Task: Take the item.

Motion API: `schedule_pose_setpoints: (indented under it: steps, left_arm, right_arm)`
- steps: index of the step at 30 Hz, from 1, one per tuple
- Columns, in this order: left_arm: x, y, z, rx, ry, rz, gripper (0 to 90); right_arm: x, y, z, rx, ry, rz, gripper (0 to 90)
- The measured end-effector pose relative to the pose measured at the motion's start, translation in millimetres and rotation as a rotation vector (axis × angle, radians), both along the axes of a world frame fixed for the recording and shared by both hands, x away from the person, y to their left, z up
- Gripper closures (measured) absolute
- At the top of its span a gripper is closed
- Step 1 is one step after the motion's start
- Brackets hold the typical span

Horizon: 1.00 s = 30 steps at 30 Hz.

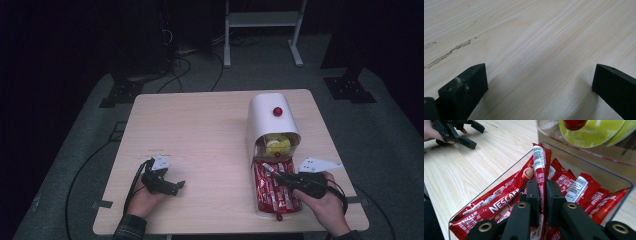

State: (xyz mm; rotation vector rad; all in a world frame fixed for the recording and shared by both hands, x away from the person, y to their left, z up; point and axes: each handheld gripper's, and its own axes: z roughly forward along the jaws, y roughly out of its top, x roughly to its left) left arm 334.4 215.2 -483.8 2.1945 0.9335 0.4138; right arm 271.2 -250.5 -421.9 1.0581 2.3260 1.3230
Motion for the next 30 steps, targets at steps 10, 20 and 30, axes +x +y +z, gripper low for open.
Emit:
schedule_pose_setpoints:
  steps: [10,20,30]
  left_arm:
    - [0.0,0.0,0.0,0.000,0.000,0.000,0.0]
    - [0.0,0.0,0.0,0.000,0.000,0.000,0.0]
    - [0.0,0.0,0.0,0.000,0.000,0.000,0.0]
  right_arm:
    - [-2.6,-10.0,5.0,0.004,0.002,-0.012,81.8]
    - [-4.9,-21.7,7.9,0.001,0.000,-0.020,81.8]
    - [-6.5,-34.9,10.7,0.011,-0.008,-0.036,81.8]
